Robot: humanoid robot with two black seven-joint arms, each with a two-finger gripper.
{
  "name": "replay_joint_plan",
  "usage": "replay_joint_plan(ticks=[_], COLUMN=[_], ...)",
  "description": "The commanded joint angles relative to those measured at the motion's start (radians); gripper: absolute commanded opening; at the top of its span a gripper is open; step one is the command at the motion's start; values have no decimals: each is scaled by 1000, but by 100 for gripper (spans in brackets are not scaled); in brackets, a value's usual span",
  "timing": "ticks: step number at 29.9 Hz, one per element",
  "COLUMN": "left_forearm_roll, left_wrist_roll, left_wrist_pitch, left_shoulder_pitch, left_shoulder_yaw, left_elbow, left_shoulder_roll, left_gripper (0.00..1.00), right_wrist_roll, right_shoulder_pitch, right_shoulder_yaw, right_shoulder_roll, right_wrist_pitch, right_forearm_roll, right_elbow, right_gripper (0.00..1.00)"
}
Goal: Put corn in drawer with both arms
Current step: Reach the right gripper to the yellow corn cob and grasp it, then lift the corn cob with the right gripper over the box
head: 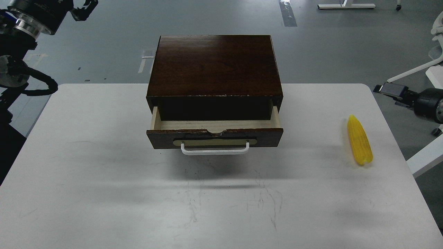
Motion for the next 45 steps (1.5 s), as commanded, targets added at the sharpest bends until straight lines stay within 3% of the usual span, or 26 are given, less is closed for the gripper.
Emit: replay_joint_plan(ticks=[1, 7, 13, 18, 19, 24, 29, 37, 42, 45], left_forearm_roll=[-8, -8, -8, -8, -8, -6, -5, -3, -2, -2], left_wrist_roll=[0, 0, 0, 0, 0, 0, 0, 0, 0, 0], left_wrist_pitch=[0, 0, 0, 0, 0, 0, 0, 0, 0, 0], left_shoulder_pitch=[18, 18, 20, 20, 20, 20, 20, 18, 19, 20], left_shoulder_yaw=[-32, -52, -55, -56, -56, -56, -56, -55, -50, -50], left_elbow=[-2, -3, -5, -5, -3, -5, -7, -48, -66, -66], left_shoulder_roll=[6, 32, 50, 53, 53, 61, 79, 106, 119, 121], left_gripper=[98, 98, 98, 98, 98, 98, 98, 98, 98, 98], right_wrist_roll=[0, -5, -5, 3, 4, 11, 11, 11, 11, 11], right_shoulder_pitch=[-1, -32, -119, -142, -142, -131, -49, 341, 597, 700], right_shoulder_yaw=[-100, -206, -223, -224, -224, -217, -209, -206, -207, -221], right_shoulder_roll=[43, 117, 212, 270, 270, 270, 254, 229, 241, 319], right_wrist_pitch=[-60, -95, -155, -157, -157, -163, -192, -220, -233, -237], right_forearm_roll=[-8, -11, -8, -3, -3, -2, 0, 0, -19, -80], right_elbow=[-3, -19, -144, -193, -193, -190, -193, -134, 111, 234], right_gripper=[100, 99, 82, 43, 30, 0, 0, 0, 0, 0])
